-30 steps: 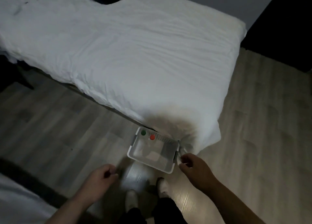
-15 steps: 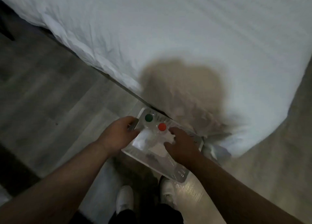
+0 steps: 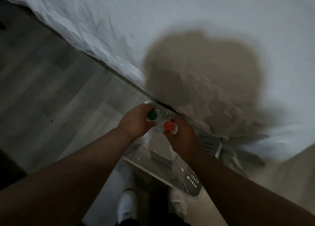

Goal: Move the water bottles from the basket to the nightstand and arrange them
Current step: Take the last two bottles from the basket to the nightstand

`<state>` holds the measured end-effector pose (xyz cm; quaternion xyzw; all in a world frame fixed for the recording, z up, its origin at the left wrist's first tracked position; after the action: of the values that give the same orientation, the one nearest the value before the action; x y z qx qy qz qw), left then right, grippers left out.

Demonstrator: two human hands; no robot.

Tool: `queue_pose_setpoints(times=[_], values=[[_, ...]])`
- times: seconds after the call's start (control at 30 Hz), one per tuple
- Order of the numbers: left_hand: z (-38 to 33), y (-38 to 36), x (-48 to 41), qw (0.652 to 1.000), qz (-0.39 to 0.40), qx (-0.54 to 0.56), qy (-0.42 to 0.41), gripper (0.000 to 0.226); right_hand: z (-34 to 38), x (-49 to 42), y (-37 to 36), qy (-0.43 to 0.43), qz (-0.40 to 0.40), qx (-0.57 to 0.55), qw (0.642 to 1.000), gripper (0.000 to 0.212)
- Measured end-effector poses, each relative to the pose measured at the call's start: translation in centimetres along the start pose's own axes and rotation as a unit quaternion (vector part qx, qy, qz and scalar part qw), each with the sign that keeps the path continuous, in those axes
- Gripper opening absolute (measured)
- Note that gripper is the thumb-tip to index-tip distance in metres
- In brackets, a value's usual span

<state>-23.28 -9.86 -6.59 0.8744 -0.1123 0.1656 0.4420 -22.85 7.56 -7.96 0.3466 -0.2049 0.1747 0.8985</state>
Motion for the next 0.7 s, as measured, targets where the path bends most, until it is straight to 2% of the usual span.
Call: queue_pose_setpoints(times=[0.1,0.27,0.5,0.6,0.7], values=[[-0.6,-0.1,-0.4,1.0,-0.013,0.005,0.017,0.045,0.1,0.0,0.3,0.017,-0.006,0.001,1.0,0.025],[-1.7,0.9,0.8,0.998,-0.046,-0.003,0.032,0.036,0.8,1.1,2.1,0.027,-0.013,-0.012,0.999,0.025],[-5.7,7.8,7.7,0.989,-0.123,0.044,0.062,0.028,6.7,7.5,9.7,0.019,-0.068,0.003,0.998,0.028],[-8.9,12.3,11.7,0.971,-0.194,0.106,0.088,0.025,10.5,11.1,13.5,0.011,-0.098,-0.028,0.995,0.029],[-12.4,17.6,15.9,0.928,-0.274,0.216,0.131,0.021,14.7,14.7,17.4,0.016,-0.103,-0.041,0.994,0.03]])
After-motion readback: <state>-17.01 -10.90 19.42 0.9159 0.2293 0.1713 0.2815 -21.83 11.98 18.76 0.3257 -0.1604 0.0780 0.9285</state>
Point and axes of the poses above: each hand's wrist, its own x-axis away from the middle knuckle, its own y-axis out of the back of the hand, z = x × y, the point moved 4 cm from there along -x, towards the middle knuckle, and after that the axes turned 5 degrees about -y, right-handed, at the moved point
